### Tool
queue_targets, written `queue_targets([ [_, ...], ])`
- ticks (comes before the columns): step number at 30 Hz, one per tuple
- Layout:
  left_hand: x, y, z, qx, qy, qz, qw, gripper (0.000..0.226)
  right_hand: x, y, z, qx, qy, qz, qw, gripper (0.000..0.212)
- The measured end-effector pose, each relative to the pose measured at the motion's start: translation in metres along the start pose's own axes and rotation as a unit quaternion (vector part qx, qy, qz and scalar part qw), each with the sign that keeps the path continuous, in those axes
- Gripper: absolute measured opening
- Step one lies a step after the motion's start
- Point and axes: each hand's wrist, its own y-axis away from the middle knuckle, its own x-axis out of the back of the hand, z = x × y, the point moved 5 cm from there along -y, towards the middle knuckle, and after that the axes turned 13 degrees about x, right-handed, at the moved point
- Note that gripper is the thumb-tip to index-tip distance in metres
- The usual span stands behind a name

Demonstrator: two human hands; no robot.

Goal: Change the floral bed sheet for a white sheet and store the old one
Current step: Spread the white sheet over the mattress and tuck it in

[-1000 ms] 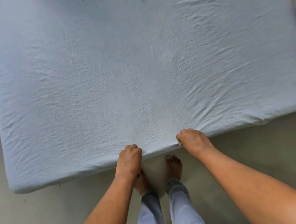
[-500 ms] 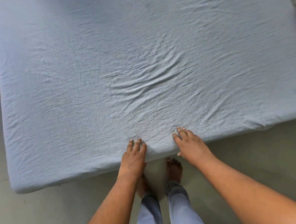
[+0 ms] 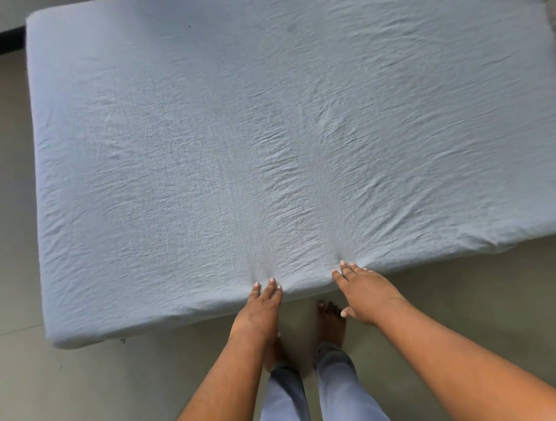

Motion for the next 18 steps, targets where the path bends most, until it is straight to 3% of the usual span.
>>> queue_targets([
  [4,0.024,0.032,-0.005,0.029,0.085,-0.027,0.996,0.084,0.032,0.021,-0.017,-0.002,0.000,0.001,1.000,0.086],
  [8,0.069,0.096,-0.017,0.066,0.095,0.066,0.991,0.076,0.083,0.057,-0.052,-0.010,0.003,0.029,1.000,0.081],
  [14,0.143,0.203,-0.063,0.110,0.099,0.208,0.967,0.083,0.191,0.117,-0.129,-0.010,0.071,0.163,0.984,0.084],
  [18,0.165,0.267,-0.109,0.126,0.092,0.266,0.951,0.089,0.233,0.147,-0.188,-0.026,0.106,0.210,0.972,0.093],
])
